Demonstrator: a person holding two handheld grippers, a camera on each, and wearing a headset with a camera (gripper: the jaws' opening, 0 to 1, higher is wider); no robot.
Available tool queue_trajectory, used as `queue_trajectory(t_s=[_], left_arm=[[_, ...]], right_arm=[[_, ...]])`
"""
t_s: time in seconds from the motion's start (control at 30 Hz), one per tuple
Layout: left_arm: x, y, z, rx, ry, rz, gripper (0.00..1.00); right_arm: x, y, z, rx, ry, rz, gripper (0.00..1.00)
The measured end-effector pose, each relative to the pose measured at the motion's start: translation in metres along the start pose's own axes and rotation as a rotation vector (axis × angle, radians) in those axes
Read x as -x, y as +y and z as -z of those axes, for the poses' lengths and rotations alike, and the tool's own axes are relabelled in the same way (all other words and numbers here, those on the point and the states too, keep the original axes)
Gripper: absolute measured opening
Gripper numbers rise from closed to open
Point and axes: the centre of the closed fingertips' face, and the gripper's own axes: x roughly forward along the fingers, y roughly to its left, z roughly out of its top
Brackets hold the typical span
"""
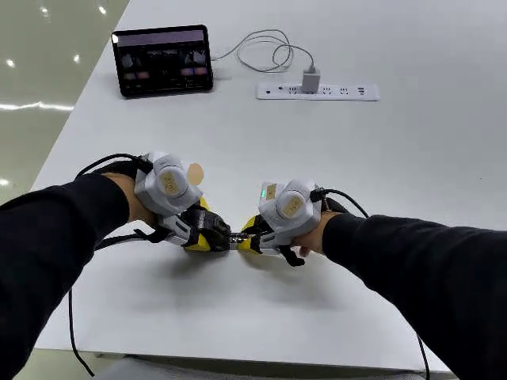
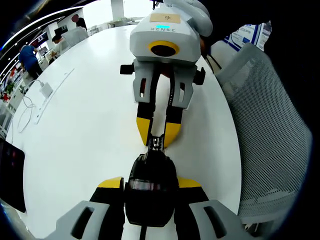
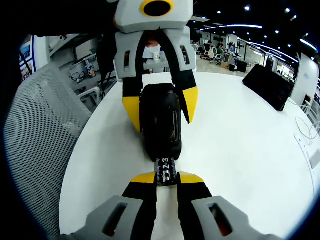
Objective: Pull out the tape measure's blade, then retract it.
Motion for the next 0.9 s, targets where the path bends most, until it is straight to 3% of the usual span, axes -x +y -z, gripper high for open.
queue_trajectory(t_s=[0.9], left_arm=[[-0.001, -0.003, -0.002, 0.009, 0.0, -0.001, 0.34]], right_arm=[[0.025, -0.002, 0.023, -0.02, 0.012, 0.018, 0.1]])
